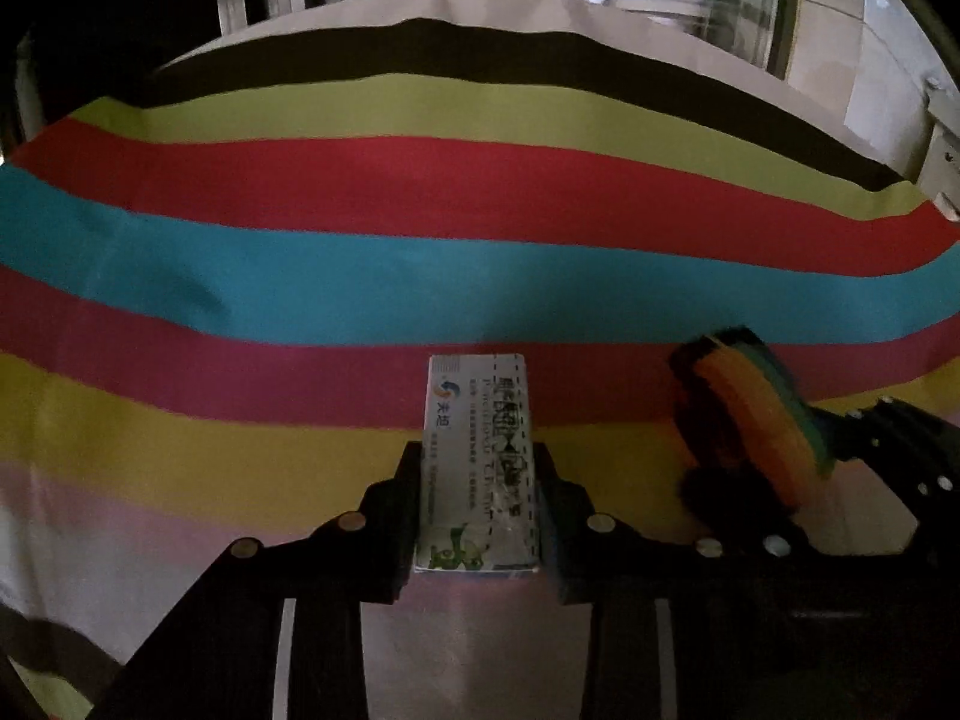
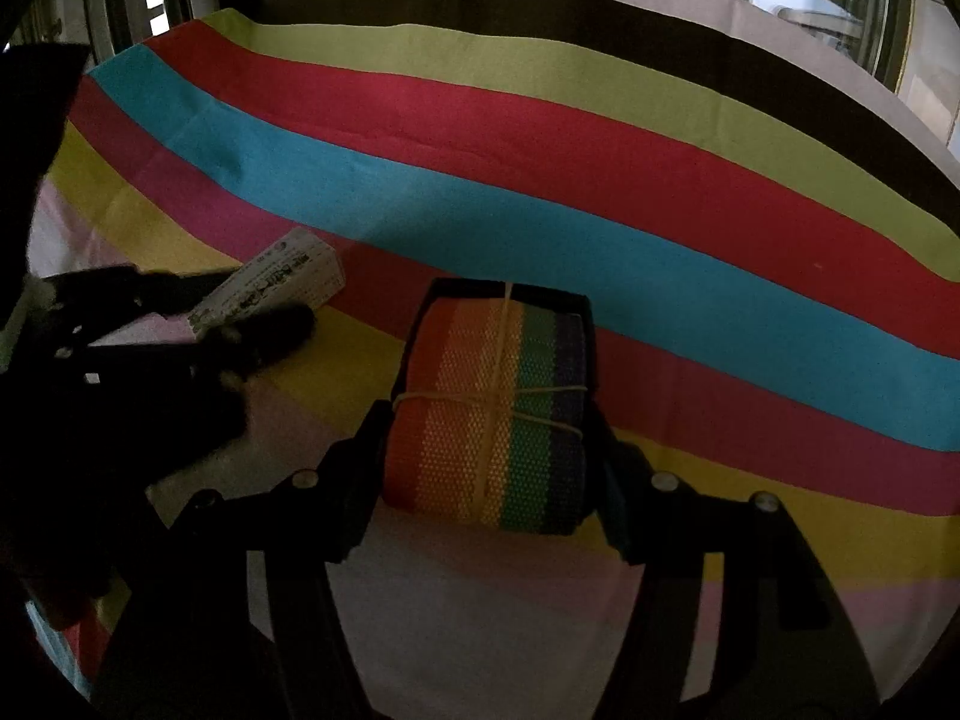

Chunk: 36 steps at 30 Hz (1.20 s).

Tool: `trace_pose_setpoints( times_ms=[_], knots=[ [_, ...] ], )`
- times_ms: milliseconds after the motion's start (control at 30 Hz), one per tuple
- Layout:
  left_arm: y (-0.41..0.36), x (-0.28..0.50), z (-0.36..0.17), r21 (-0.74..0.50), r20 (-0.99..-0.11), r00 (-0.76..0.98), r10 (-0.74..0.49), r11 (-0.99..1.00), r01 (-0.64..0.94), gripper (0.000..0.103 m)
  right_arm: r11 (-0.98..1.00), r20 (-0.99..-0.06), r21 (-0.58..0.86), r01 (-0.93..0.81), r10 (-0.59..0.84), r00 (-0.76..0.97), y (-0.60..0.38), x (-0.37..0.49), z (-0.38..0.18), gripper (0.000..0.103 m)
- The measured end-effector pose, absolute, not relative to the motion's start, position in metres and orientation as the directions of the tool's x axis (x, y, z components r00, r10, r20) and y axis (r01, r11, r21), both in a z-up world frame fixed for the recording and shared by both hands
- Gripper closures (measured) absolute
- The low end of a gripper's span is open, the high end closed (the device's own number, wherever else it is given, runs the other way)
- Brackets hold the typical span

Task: Organize objects
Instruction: 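Carry the striped pouch and white card box over the bin with both tools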

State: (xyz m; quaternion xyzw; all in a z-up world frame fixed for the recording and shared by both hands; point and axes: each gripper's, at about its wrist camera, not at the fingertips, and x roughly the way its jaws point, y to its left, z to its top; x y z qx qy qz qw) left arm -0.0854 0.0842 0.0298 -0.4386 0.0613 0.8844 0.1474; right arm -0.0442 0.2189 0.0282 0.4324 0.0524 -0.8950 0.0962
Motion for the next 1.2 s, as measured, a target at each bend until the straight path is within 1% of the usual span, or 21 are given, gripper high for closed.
trace_pose_setpoints(
  times_ms=[67,167,200,300,333,433,500,533,567,700,900,1067,1200],
  knots=[
    [0.078,-0.072,0.03,-0.021,-0.787,-0.586,0.192,-0.958,-0.287,0.069,-0.976,-0.784,-0.012,0.218,-0.126,-0.608,0.219,-0.042,0.029,0.038],
    [0.067,-0.042,0.032,-0.015,-0.763,-0.631,0.139,-0.98,-0.198,0.069,-0.976,-0.784,-0.017,0.217,-0.122,-0.609,0.217,-0.047,0.028,0.038],
    [0.052,-0.019,0.033,-0.028,-0.758,-0.639,0.129,-0.986,-0.166,0.069,-0.976,-0.784,-0.019,0.216,-0.119,-0.609,0.216,-0.049,0.028,0.038],
    [0.023,0.007,0.033,-0.044,-0.765,-0.637,0.098,-0.994,-0.1,0.069,-0.976,-0.784,-0.021,0.215,-0.117,-0.609,0.212,-0.056,0.026,0.038],
    [0.009,0.018,0.034,-0.058,-0.769,-0.63,0.106,-0.994,-0.096,0.069,-0.976,-0.784,-0.022,0.215,-0.117,-0.609,0.21,-0.057,0.026,0.038],
    [0.004,0.022,0.035,-0.089,-0.763,-0.634,0.13,-0.991,-0.096,0.069,-0.976,-0.784,-0.022,0.215,-0.117,-0.61,0.213,-0.053,0.028,0.038],
    [0.006,0.019,0.032,-0.077,-0.763,-0.634,0.122,-0.992,-0.099,0.068,-0.976,-0.784,-0.022,0.215,-0.117,-0.61,0.213,-0.054,0.027,0.038],
    [0.02,0.007,0.024,-0.07,-0.765,-0.634,0.119,-0.992,-0.101,0.068,-0.976,-0.784,-0.022,0.215,-0.117,-0.609,0.213,-0.055,0.027,0.038],
    [0.017,0.014,0.025,-0.067,-0.765,-0.633,0.117,-0.992,-0.102,0.068,-0.976,-0.784,-0.022,0.215,-0.117,-0.609,0.213,-0.055,0.027,0.038],
    [0.008,0.023,0.032,-0.1,-0.761,-0.633,0.141,-0.99,-0.101,0.068,-0.976,-0.784,-0.025,0.216,-0.115,-0.61,0.212,-0.055,0.027,0.039],
    [0.01,0.022,0.029,-0.099,-0.761,-0.634,0.14,-0.99,-0.099,0.068,-0.976,-0.784,-0.026,0.216,-0.114,-0.611,0.21,-0.058,0.026,0.039],
    [0.003,0.017,0.028,-0.156,-0.753,-0.636,0.169,-0.985,-0.077,0.067,-0.976,-0.783,-0.03,0.216,-0.112,-0.612,0.21,-0.059,0.026,0.039],
    [0.008,0.018,0.028,-0.135,-0.756,-0.637,0.152,-0.988,-0.076,0.067,-0.977,-0.777,-0.055,0.207,-0.088,-0.623,0.209,-0.057,0.027,0.04]
  ],
)
